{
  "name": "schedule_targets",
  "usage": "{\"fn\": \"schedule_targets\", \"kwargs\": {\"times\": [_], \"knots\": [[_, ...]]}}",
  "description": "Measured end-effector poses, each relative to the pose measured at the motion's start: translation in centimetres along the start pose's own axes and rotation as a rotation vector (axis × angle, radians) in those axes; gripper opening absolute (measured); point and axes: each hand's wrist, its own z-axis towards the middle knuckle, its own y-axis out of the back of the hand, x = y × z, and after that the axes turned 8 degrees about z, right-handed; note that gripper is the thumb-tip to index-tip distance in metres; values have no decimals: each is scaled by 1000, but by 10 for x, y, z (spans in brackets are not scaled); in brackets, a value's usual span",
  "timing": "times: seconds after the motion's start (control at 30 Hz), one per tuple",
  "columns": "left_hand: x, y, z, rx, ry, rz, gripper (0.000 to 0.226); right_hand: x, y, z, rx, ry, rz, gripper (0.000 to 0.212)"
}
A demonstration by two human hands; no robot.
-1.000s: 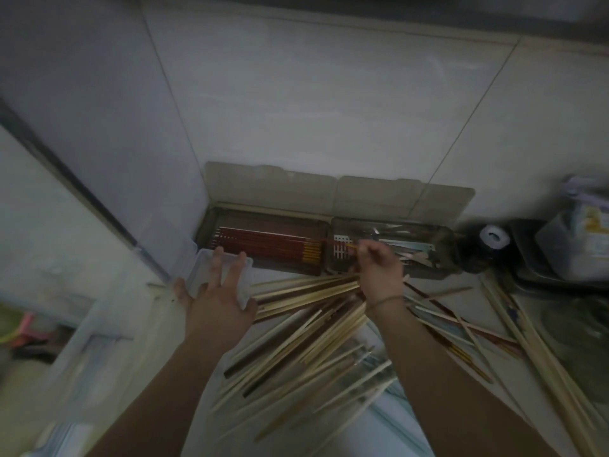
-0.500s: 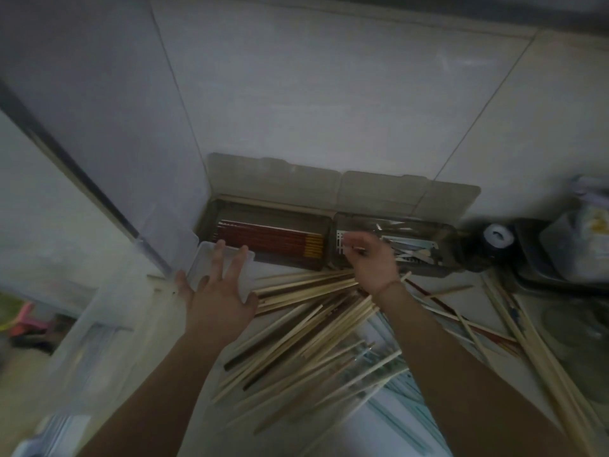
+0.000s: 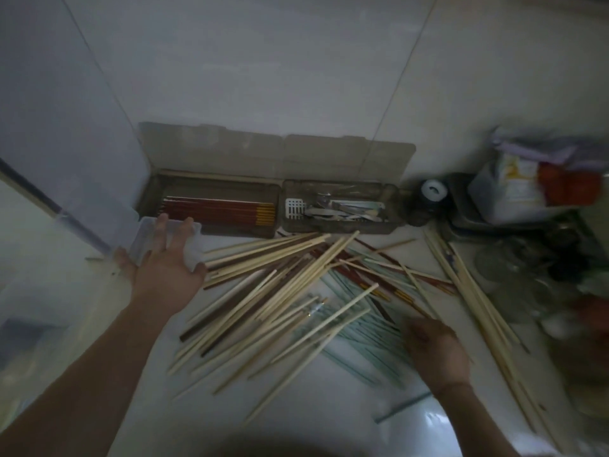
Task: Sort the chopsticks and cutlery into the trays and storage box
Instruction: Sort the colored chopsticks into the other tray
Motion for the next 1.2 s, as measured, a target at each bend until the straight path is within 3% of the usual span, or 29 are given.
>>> {"fn": "schedule_targets", "kwargs": {"times": [0.27,0.57,0.77,0.93,1.07,1.13,1.2], "knots": [[2,-1,3,32,6,17,80,19,-6,9,-93,129,-58,10],[0,1,1,44,10,35,81,33,-30,49,9,32,-152,21],[-1,0,2,26,5,41,81,27,-29,49,5,-73,-20,13],[0,0,1,18,-1,38,81,-3,1,46,-63,-185,376,22],[-1,1,1,25,10,31,81,-17,46,34,-279,-442,1000,6],[-1,-1,1,11,11,31,81,-14,65,36,-408,-497,1177,11],[-1,-3,2,0,13,30,80,-5,78,44,-392,-522,1298,23]]}}
